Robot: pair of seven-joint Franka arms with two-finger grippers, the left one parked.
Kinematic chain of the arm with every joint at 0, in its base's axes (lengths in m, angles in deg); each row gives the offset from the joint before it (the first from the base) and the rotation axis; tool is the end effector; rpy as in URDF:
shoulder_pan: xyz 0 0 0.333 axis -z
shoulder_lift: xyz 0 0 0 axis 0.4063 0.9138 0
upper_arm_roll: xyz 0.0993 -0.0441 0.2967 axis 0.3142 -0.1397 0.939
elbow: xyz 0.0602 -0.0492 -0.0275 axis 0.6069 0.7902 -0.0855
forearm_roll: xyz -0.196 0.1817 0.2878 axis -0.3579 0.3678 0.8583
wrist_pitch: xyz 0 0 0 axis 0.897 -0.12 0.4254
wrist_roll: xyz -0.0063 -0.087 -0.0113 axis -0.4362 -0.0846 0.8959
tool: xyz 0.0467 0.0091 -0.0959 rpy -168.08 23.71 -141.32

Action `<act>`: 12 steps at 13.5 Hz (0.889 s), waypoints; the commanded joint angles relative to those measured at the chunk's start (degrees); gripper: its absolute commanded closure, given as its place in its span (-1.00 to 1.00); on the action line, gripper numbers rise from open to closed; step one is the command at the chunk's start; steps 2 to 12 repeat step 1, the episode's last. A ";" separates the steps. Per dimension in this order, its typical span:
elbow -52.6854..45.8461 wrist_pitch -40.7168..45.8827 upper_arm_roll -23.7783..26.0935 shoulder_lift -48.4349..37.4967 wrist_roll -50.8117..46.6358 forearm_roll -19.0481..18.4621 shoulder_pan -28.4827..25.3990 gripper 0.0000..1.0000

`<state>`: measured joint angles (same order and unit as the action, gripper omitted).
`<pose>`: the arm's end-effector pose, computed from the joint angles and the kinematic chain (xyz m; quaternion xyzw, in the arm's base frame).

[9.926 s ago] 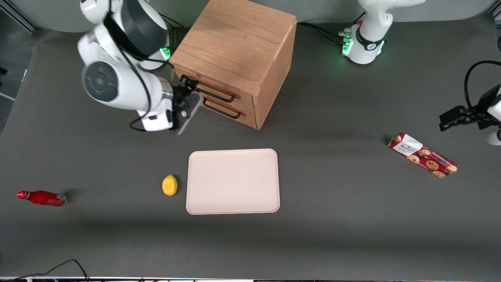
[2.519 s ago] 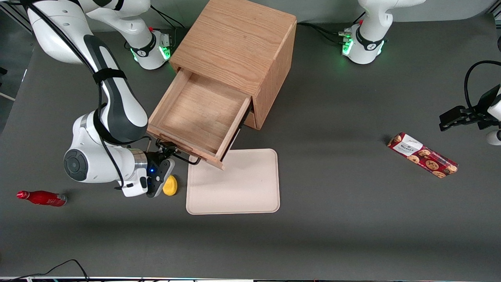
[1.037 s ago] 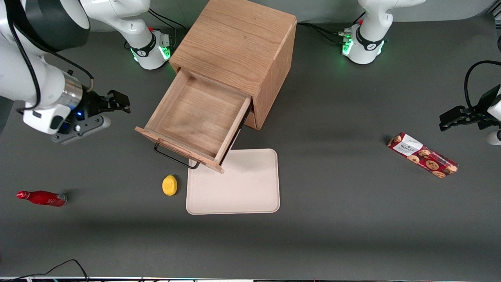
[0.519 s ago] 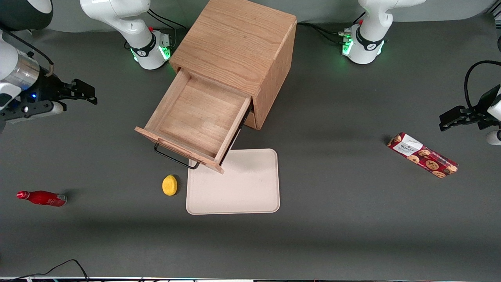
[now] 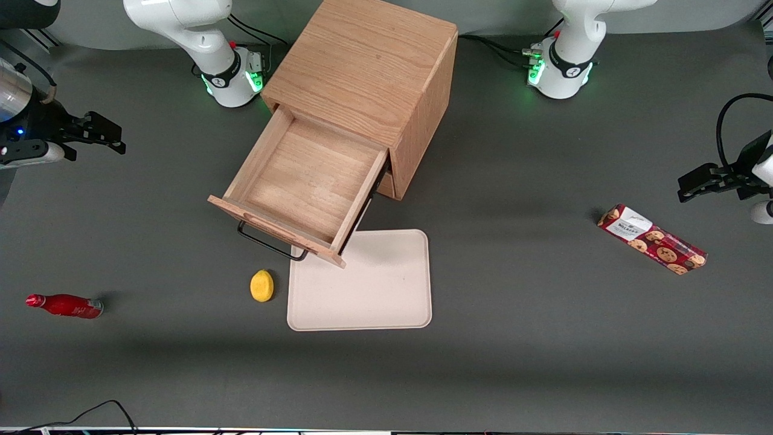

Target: Open upper drawer

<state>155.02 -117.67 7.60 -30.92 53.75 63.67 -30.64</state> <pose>0.4930 -0.0095 0.6008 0.9983 0.0509 -0.0282 0.0043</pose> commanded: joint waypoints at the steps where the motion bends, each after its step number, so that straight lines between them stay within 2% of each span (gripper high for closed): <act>1: -1.26 0.07 -0.05 0.52 -1.68 -0.90 -0.10 -1.00; 12: -1.26 0.07 -0.05 0.52 -1.68 -0.90 -0.10 -1.00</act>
